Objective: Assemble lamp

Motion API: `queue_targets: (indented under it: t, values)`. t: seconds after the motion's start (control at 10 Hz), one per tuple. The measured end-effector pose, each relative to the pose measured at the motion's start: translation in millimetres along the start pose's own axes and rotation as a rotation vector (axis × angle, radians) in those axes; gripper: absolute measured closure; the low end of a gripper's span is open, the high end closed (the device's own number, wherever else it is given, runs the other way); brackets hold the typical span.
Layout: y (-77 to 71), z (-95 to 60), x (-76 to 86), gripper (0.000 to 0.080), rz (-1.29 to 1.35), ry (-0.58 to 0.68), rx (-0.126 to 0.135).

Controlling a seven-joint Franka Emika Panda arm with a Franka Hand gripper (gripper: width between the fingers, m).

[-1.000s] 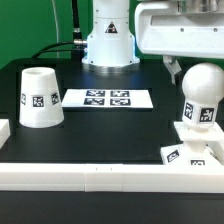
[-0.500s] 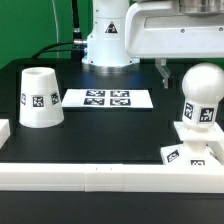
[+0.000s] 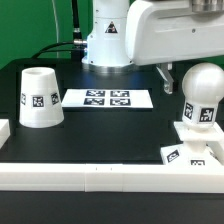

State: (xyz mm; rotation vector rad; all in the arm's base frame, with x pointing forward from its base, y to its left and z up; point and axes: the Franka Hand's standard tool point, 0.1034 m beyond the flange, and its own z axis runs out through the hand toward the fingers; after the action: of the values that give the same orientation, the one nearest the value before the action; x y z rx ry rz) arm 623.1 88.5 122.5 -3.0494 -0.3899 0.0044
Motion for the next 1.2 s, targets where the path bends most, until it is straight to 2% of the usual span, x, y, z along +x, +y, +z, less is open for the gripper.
queue_targets:
  t: [0.3,0.4,0.6,0.9,1.2]
  values:
    - [0.3,1.2,-0.1,0.0101,-0.191,0.001,-0.002]
    - [-3.9,4.4,0.1,0.0101,-0.252,0.008,-0.005]
    - [-4.2,4.7,0.2,0.0101,-0.473,0.000,-0.032]
    - [-5.6,4.8,0.6,0.0101,-0.712,-0.013,-0.052]
    - [-9.1,5.5,4.5,0.0101,-1.000,-0.018,-0.086]
